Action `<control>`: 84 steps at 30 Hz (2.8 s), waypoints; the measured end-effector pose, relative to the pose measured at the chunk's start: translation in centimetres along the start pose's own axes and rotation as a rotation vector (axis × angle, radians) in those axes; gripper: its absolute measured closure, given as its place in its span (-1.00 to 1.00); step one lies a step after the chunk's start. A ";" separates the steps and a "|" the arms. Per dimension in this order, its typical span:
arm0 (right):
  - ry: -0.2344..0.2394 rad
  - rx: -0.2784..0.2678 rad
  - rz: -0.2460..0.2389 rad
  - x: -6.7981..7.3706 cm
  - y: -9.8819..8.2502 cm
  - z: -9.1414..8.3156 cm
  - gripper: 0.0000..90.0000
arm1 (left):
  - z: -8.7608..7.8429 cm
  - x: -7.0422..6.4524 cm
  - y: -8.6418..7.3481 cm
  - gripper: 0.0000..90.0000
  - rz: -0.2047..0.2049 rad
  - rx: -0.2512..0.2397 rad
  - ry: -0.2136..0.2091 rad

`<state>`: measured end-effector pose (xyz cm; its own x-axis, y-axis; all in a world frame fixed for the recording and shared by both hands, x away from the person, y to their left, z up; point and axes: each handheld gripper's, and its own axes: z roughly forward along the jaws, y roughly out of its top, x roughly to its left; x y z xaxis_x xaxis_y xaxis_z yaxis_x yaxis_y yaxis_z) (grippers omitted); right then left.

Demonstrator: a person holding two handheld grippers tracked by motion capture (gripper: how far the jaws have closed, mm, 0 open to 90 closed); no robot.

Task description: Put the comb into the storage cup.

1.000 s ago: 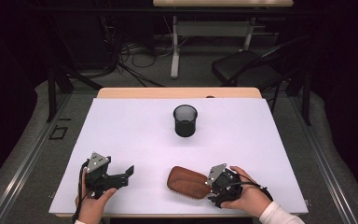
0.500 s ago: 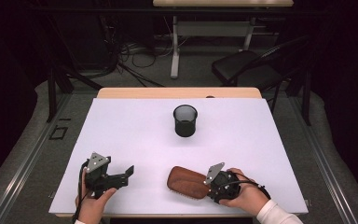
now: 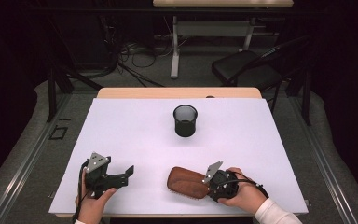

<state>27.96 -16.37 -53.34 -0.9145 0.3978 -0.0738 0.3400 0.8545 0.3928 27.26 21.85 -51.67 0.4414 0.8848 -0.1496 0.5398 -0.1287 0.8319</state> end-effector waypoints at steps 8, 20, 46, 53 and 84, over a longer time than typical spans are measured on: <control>0.024 0.007 -0.004 0.1 0.1 0.0 0.47 | 0.0 0.0 0.0 -0.92 -0.001 0.001 -0.001; 0.037 0.016 -0.010 0.1 0.1 0.0 0.57 | 0.0 0.0 0.0 -0.92 0.000 0.000 0.001; -0.022 -0.035 -0.050 0.7 -0.6 -0.2 0.61 | 0.0 0.0 0.0 -0.92 0.001 0.002 0.003; -0.045 -0.056 -0.046 0.8 -0.7 -0.4 0.61 | 0.0 0.0 0.0 -0.92 0.001 0.001 0.003; -0.104 -0.198 0.028 0.2 -0.4 -1.0 0.61 | 0.0 0.1 0.0 -0.92 -0.002 0.003 0.002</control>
<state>27.42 -16.95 -52.55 -0.8742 0.4617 -0.1502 0.3062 0.7644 0.5674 27.32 21.95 -51.72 0.4389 0.8860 -0.1498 0.5430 -0.1287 0.8298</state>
